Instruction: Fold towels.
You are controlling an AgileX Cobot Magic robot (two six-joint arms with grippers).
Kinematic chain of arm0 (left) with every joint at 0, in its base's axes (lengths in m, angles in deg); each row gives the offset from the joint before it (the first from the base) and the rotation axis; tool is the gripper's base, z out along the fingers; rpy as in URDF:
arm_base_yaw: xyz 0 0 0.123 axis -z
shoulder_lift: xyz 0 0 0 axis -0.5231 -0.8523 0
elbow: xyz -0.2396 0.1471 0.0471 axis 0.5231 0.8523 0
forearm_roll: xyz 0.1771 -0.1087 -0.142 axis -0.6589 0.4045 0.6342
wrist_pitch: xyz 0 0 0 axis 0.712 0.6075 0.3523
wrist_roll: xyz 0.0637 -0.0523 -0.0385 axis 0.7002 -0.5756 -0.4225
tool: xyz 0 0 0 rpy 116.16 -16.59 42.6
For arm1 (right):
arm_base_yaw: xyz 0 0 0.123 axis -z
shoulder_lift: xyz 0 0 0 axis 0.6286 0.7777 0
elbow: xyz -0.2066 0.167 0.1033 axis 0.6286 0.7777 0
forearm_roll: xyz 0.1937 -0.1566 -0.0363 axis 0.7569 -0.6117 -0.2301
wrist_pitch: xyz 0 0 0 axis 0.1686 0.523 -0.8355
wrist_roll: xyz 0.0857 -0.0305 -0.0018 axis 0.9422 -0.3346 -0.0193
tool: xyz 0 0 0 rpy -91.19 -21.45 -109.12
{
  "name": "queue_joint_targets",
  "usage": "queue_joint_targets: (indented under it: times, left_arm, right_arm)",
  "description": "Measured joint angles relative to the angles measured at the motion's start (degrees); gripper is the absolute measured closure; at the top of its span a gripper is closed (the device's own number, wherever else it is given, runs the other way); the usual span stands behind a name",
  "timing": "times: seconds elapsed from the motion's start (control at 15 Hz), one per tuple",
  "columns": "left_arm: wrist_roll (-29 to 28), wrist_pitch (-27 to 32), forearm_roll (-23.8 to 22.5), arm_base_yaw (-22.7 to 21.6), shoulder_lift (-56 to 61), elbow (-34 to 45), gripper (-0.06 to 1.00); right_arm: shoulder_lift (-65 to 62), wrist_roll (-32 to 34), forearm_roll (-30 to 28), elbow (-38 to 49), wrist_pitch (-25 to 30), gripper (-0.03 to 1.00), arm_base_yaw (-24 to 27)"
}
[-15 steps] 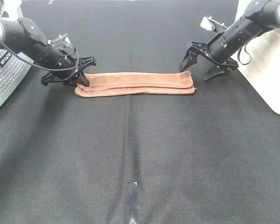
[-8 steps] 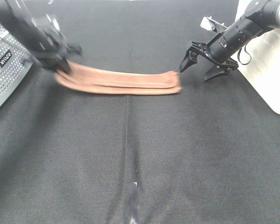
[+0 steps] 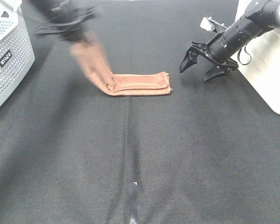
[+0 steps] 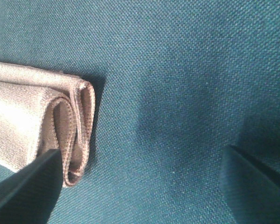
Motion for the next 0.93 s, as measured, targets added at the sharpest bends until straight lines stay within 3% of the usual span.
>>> queue_joint_targets:
  times: [0.4,0.53,0.6,0.73,0.8,0.93]
  left_arm:
    - [-4.87,-16.44,5.84,9.11,-7.45,-0.06,0.86]
    - [-5.61,-18.45,6.65,9.91,-8.48,-0.06,0.82]
    - [-6.82,-19.65,7.33,10.6,-9.11,-0.06,0.73]
    - [-8.48,-21.43,11.29,10.94,-9.97,-0.06,0.35]
    - [-8.59,-21.83,13.41,10.94,-10.03,-0.06,0.25]
    - [-8.65,-21.83,16.67,10.94,-10.03,-0.46,0.19]
  right_arm:
    - [0.0,0.0,-0.06,0.0,1.26,0.12,0.0]
    - [0.0,0.0,-0.06,0.0,1.32,0.12,0.0]
    - [0.0,0.0,-0.06,0.0,1.38,0.12,0.0]
    - [-0.06,0.0,-0.11,0.0,2.41,0.12,0.0]
    - [-0.11,0.0,-0.11,0.0,2.52,0.12,0.0]
    - [-0.46,0.0,-0.11,0.0,2.69,0.12,0.0]
